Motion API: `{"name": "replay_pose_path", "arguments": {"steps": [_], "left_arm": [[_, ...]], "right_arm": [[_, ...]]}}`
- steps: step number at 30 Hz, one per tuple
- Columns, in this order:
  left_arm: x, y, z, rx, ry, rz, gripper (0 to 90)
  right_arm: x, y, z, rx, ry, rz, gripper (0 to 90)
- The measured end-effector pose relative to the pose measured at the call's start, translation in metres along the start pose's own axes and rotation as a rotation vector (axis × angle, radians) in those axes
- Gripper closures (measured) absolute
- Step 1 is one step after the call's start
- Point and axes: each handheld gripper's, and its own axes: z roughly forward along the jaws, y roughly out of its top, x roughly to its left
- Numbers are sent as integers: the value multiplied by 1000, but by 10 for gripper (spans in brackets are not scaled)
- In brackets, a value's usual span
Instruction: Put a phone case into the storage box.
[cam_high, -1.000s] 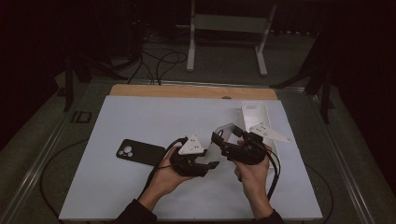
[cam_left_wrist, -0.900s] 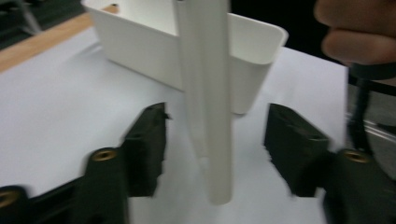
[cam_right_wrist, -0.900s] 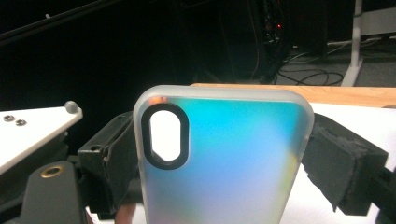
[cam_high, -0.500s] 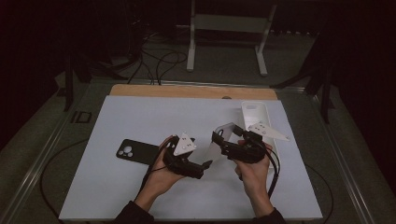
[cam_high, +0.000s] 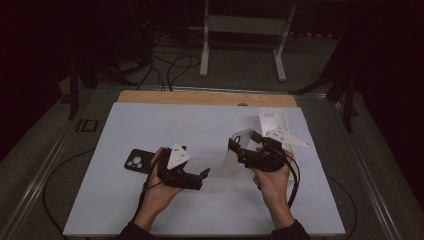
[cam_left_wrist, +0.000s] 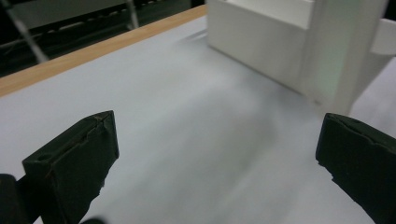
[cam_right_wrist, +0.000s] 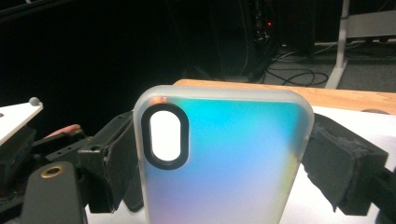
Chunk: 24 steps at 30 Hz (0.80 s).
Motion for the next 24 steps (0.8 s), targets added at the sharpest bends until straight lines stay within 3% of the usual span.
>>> {"name": "replay_pose_path", "arguments": {"steps": [1,6,12,16,18,19,24], "left_arm": [[9,-9,-6,-1,28,-34,0],[22,-25,-17,3,68,-65,0],[32,-40,-30,7,129,-52,0],[38,-49,-39,-15,167,-63,0],[38,-49,-39,-15,167,-63,0],[42,-54,-47,-41,198,-62,0],[49,-66,-56,-38,206,-76,0]], "right_arm": [[-1,2,1,-3,-7,-7,170],[-3,10,2,-4,-20,-22,170],[-10,18,5,-5,-44,-25,170],[-15,24,6,-9,-59,-21,170],[-16,25,5,-9,-63,-23,170],[-19,29,5,-13,-73,-28,170],[-27,36,5,-20,-89,-30,170]]}}
